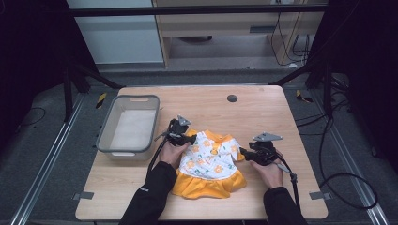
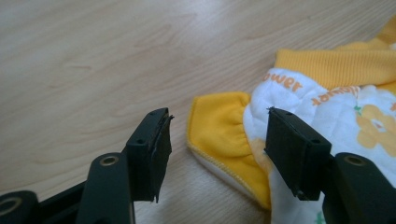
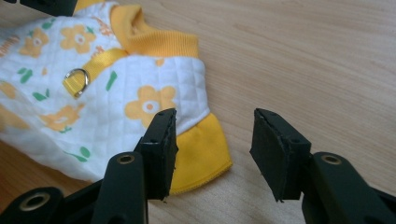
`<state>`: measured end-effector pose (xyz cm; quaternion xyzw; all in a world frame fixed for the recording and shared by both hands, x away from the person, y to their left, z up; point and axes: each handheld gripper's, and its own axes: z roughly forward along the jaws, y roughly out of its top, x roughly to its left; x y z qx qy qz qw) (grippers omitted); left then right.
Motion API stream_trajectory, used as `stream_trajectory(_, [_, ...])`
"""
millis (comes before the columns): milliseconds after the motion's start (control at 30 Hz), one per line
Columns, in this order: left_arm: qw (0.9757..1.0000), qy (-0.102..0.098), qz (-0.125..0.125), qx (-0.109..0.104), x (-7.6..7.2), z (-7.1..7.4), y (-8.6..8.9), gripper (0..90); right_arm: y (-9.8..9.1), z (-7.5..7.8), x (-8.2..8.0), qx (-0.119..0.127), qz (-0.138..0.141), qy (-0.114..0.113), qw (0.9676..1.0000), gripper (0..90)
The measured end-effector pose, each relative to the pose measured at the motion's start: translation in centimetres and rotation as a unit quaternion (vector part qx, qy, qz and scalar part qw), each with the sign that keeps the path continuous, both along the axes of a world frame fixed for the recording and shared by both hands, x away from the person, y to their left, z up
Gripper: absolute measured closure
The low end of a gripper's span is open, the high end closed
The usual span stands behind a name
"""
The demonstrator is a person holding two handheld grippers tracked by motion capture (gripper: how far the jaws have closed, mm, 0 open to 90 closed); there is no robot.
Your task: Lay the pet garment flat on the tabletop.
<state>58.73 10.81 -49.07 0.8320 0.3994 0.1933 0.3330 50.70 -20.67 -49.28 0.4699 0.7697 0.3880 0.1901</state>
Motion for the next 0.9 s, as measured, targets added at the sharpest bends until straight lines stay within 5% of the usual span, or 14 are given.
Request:
stream_trajectory(233, [0.9994, 0.020, 0.005, -0.029, -0.1, -0.6, 0.1, 51.6, 0.6, -1.1, 0.4, -0.015, 0.009, 0.018, 0.9997, 59.4])
stream_trajectory(467, [0.9991, 0.034, 0.006, -0.026, -0.7, -0.3, -0.7, 75.0, 1.5, -0.9, 0.1, -0.032, 0.022, 0.021, 0.9990, 84.1])
stream_trajectory(567, [0.9991, 0.038, 0.008, -0.020, -0.9, 0.0, -0.8, 82.3, 2.0, -0.7, -0.1, -0.045, 0.026, 0.015, 0.9986, 86.4])
stream_trajectory(700, [0.9991, 0.001, 0.007, -0.043, -1.8, 1.3, 0.3, 85.0, 1.8, 0.5, -0.5, -0.028, 0.029, -0.017, 0.9990, 86.7])
stream_trajectory(767, [0.9968, -0.031, 0.005, -0.073, -2.6, 2.8, 1.2, 85.2, 1.6, 1.9, -0.7, -0.010, 0.034, -0.051, 0.9981, 86.7])
stream_trajectory(900, [0.9910, -0.094, 0.008, -0.096, -3.9, 5.3, 2.2, 85.2, 2.0, 4.1, -0.5, -0.002, 0.040, -0.104, 0.9937, 86.4])
